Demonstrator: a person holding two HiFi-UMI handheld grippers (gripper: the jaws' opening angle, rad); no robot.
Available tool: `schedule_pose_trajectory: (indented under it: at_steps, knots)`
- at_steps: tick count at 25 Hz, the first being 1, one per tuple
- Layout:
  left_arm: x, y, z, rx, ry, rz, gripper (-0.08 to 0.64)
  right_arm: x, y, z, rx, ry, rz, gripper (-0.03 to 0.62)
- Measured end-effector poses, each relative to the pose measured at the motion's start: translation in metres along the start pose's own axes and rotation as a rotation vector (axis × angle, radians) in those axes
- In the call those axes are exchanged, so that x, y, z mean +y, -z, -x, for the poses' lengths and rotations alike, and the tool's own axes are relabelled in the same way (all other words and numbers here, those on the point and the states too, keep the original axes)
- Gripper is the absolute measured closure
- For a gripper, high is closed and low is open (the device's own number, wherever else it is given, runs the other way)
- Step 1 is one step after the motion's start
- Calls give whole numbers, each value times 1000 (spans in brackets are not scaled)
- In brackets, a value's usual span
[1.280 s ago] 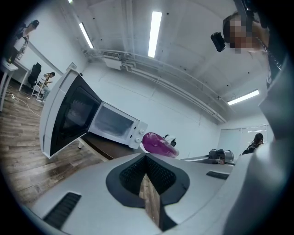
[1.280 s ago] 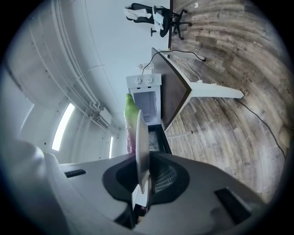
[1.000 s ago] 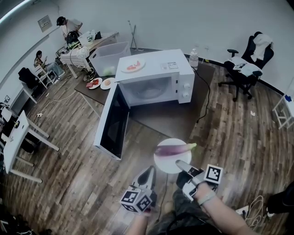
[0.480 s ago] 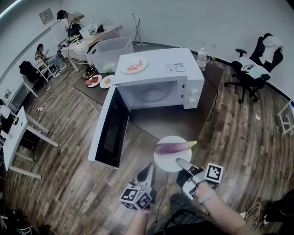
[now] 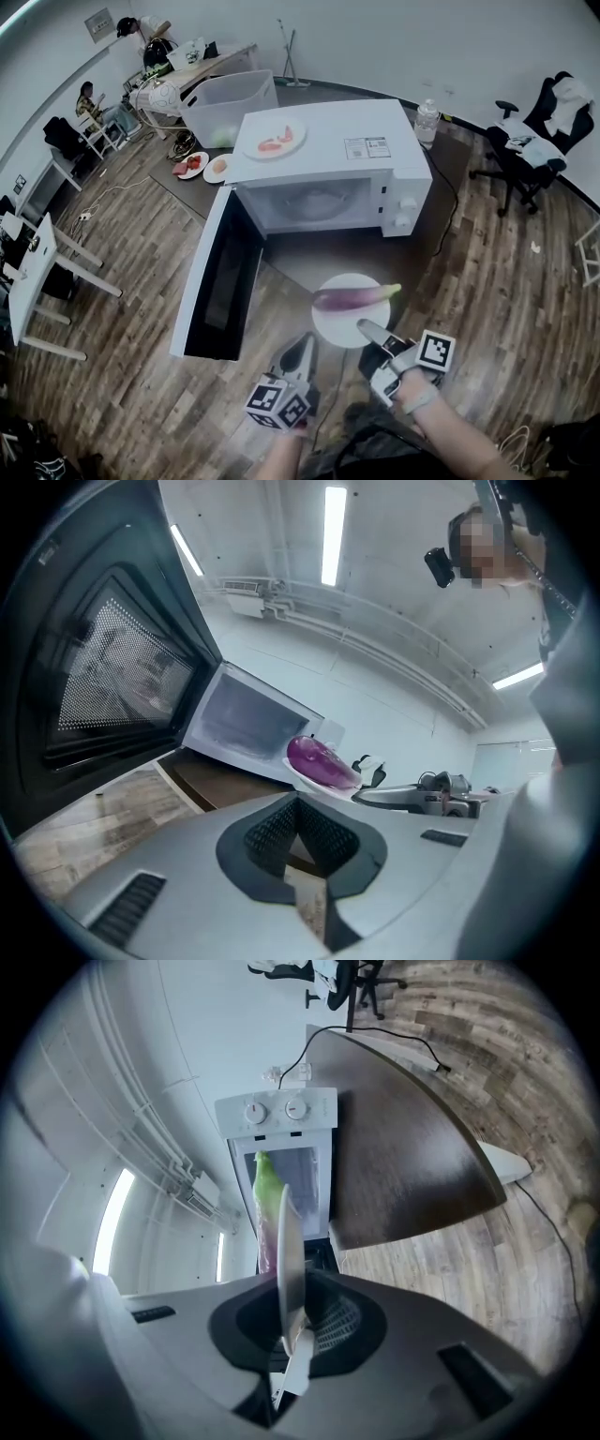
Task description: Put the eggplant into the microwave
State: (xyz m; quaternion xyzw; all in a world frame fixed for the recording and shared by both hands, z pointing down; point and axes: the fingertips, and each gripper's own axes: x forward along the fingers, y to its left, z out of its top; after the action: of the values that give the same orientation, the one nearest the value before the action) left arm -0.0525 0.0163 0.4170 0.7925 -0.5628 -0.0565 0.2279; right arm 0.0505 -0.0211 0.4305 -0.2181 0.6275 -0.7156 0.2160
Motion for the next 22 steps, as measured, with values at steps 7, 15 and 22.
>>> schedule_pose_trajectory:
  at_steps: [7, 15, 22]
  knots:
    - [13, 5, -20, -4, -29, 9, 558, -8, -22, -21, 27, 6, 10, 569]
    - [32, 12, -33, -7, -58, 11, 558, -22, -34, -46, 65, 13, 9, 568]
    - [47, 1, -50, -31, -56, 10, 558, -25, -48, -72, 61, 2, 0, 569]
